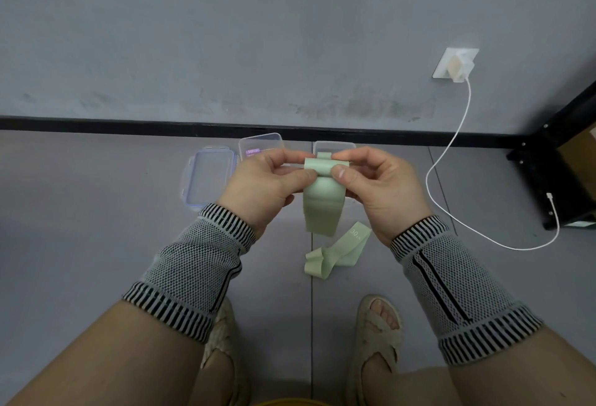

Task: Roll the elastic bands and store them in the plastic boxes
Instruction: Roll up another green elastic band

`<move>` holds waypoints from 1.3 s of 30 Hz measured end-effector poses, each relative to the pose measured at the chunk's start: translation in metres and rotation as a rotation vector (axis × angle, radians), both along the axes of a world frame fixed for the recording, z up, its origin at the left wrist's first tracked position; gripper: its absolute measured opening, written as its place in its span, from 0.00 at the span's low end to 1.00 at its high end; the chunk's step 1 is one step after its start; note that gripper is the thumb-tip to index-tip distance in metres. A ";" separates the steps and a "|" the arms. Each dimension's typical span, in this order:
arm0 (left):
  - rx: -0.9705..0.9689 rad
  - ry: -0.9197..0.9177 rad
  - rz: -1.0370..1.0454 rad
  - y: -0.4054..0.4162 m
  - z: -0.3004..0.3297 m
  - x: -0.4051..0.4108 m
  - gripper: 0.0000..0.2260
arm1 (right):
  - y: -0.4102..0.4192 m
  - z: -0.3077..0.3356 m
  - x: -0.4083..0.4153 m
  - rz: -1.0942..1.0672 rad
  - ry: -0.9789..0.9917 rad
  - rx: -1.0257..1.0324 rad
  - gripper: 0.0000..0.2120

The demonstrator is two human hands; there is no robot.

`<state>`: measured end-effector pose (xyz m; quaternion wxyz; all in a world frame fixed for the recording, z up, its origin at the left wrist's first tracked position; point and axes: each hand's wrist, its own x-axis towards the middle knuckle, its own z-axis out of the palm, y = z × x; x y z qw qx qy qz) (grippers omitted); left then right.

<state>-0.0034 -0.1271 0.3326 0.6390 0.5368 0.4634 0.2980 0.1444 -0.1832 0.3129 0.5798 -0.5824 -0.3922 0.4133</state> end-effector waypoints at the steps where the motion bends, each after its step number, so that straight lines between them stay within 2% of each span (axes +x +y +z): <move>1: -0.001 0.002 -0.007 0.000 0.001 0.000 0.07 | 0.000 0.000 -0.001 -0.007 -0.004 0.014 0.06; 7: -0.022 -0.050 0.042 0.000 0.002 0.000 0.03 | 0.000 -0.002 -0.001 0.007 -0.039 0.068 0.08; 11: -0.029 -0.126 0.054 0.000 0.001 0.000 0.05 | 0.001 -0.002 -0.002 0.037 -0.020 0.069 0.13; 16: -0.052 -0.193 0.042 -0.001 0.005 -0.001 0.06 | 0.000 -0.001 -0.001 0.049 0.065 -0.009 0.10; 22: -0.030 -0.173 0.043 -0.001 0.002 -0.001 0.08 | -0.001 0.001 -0.002 0.036 0.013 -0.061 0.05; 29: -0.089 -0.184 0.051 -0.001 0.003 0.002 0.09 | -0.001 0.001 -0.001 0.018 0.048 -0.016 0.08; 33: -0.136 -0.159 0.041 -0.001 0.005 0.001 0.05 | -0.001 0.001 -0.002 0.015 0.028 0.010 0.10; 39: -0.081 -0.170 0.085 0.001 0.002 0.000 0.08 | 0.000 0.000 -0.003 0.043 0.018 0.032 0.14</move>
